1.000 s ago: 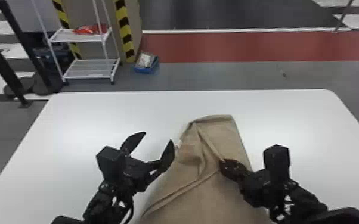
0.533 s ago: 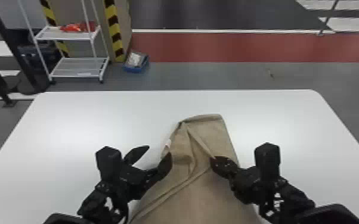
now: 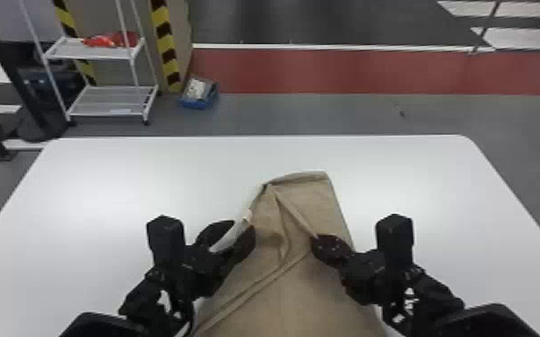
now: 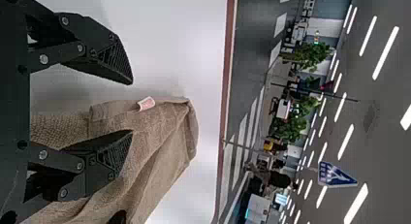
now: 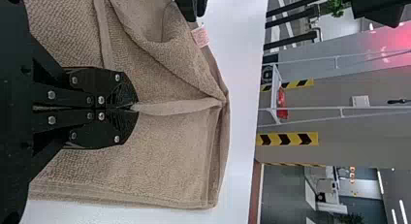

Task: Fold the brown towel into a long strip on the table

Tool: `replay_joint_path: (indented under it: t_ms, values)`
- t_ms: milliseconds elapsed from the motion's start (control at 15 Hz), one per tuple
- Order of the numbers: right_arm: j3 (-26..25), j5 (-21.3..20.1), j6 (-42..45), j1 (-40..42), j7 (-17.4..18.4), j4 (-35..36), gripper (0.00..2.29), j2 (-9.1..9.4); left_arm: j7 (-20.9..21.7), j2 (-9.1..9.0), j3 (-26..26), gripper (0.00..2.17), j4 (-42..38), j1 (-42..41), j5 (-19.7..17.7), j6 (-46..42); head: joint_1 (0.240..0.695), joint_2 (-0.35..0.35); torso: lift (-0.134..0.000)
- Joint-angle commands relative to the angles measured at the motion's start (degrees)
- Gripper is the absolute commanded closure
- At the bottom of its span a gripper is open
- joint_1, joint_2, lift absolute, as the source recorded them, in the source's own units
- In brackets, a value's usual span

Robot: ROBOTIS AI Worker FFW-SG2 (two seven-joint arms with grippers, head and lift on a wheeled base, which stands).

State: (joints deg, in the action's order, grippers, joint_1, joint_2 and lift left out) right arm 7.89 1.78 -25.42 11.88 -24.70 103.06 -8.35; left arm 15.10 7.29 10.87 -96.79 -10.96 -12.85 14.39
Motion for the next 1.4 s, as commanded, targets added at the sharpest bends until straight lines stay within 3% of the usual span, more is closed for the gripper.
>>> replay_joint_path:
  t_ms: [0, 267, 533, 867, 1133, 1333]
  values:
    - [-0.07, 0.07, 0.5, -0.19, 0.0, -0.49, 1.66, 0.0, 0.81, 0.09, -0.05, 0.64, -0.6, -0.02, 0.45, 3.15, 0.695, -0.019, -0.115]
    - [-0.07, 0.25, 0.5, -0.19, 0.0, -0.93, 1.66, 0.18, 0.81, 0.44, -0.76, 0.73, -2.88, -1.08, 0.37, 5.26, 0.695, -0.021, -0.115]
    - [-0.07, 0.33, 0.5, -0.19, 0.09, -0.93, 1.66, 0.26, -0.59, 0.18, -1.29, 1.71, -4.55, -2.05, 0.19, 4.91, 0.695, -0.013, -0.115]
    - [-1.3, 0.33, 1.55, 0.25, 0.09, -0.84, 1.66, 0.26, -0.51, 0.53, -1.64, 1.79, -6.48, -2.31, 0.1, 5.96, 0.695, -0.014, -0.115]
    - [-7.71, 2.97, 1.73, 0.08, -0.09, 1.36, 1.66, -0.09, -1.82, 0.26, -9.02, 1.79, -12.37, -3.63, -1.57, 7.55, 0.695, -0.014, -0.115]
    - [-13.51, 3.32, 1.03, -0.45, -1.49, 2.24, 1.66, -0.61, -3.41, 0.35, -16.75, 1.79, -16.86, -4.77, -5.52, 8.78, 0.695, -0.004, -0.115]
